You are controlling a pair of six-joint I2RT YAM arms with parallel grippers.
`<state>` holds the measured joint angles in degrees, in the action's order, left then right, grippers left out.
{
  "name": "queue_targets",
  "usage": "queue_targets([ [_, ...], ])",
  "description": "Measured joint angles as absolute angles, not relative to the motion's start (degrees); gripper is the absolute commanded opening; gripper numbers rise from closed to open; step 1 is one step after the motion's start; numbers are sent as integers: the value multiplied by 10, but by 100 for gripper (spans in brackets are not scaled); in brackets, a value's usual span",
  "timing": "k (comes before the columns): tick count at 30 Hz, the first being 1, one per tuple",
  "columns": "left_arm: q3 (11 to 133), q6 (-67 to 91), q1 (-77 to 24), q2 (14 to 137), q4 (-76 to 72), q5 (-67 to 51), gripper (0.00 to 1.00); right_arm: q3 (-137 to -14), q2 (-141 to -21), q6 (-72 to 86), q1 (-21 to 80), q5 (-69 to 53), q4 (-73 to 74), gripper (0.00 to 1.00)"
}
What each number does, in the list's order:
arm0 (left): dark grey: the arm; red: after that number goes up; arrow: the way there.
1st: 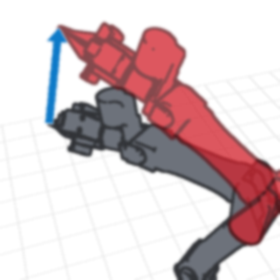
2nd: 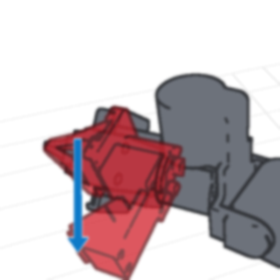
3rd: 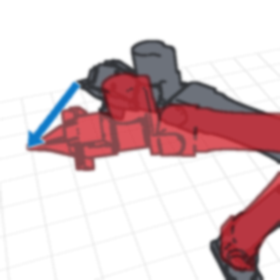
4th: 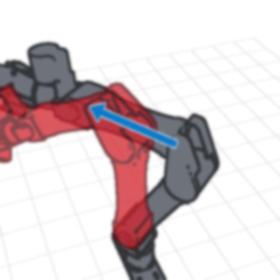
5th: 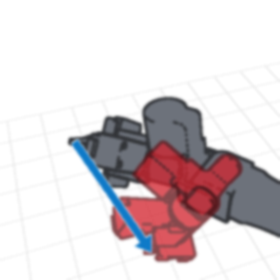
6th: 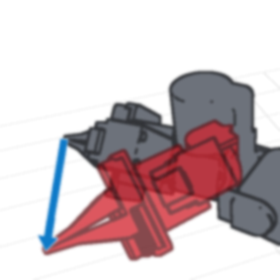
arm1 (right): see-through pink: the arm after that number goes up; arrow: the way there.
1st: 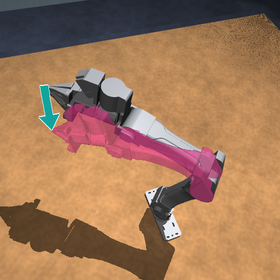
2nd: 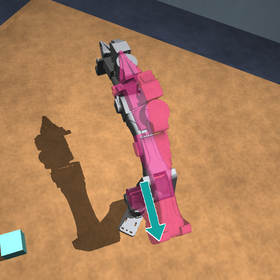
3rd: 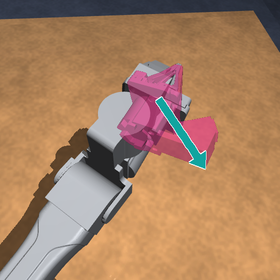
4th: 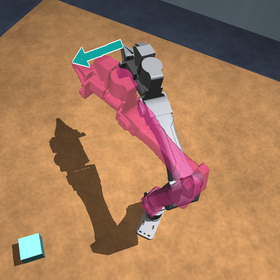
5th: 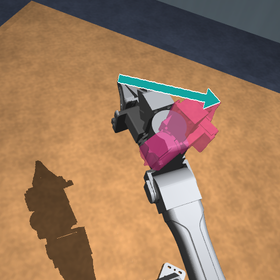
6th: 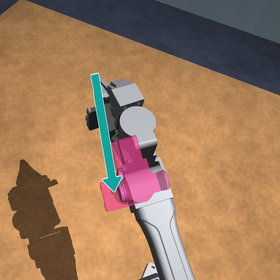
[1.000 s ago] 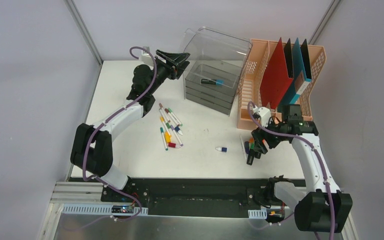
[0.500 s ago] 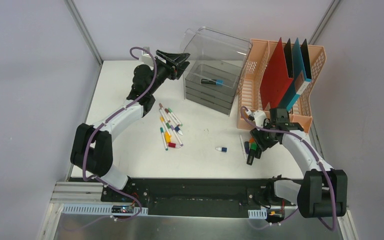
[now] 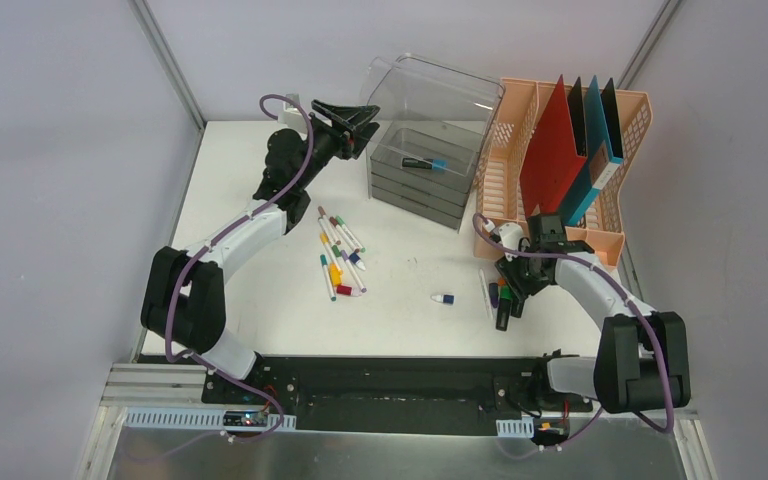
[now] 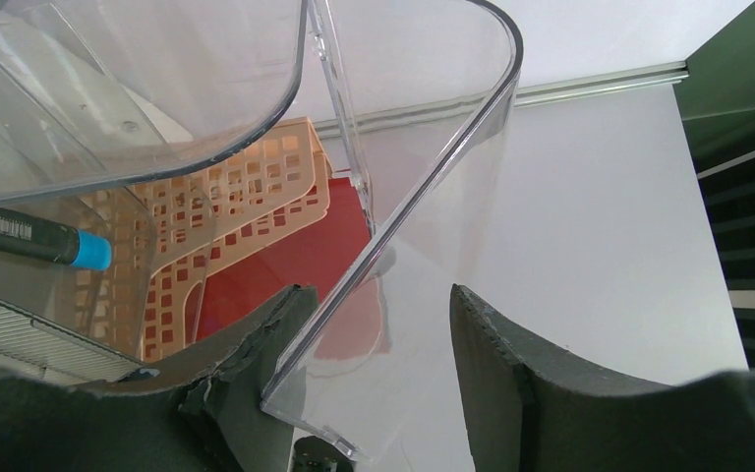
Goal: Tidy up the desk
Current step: Pick up the stationery from the corner of the board.
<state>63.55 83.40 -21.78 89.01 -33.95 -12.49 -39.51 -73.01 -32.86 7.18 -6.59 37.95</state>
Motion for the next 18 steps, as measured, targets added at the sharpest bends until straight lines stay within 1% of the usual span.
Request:
queue_targets([
  [5, 635, 839, -218, 890, -343, -125, 54, -387, -723, -334, 71, -60, 378, 42],
  [8, 635, 843, -218, 890, -347, -125, 54, -383, -718, -337, 66, -58, 381, 42],
  [10, 635, 845, -218, 890, -349, -125, 54, -383, -717, -340, 57, -58, 384, 46],
  [13, 635, 846, -217, 890, -352, -126, 54, -380, -717, -346, 45, -58, 389, 56],
  [15, 635, 846, -217, 890, -351, -126, 54, -375, -717, -350, 40, -56, 394, 58],
  [17, 635, 846, -217, 890, -351, -128, 54, -369, -717, -358, 35, -54, 401, 55],
  [18, 635, 846, -217, 890, -352, -130, 54, -368, -717, -360, 33, -54, 404, 51],
])
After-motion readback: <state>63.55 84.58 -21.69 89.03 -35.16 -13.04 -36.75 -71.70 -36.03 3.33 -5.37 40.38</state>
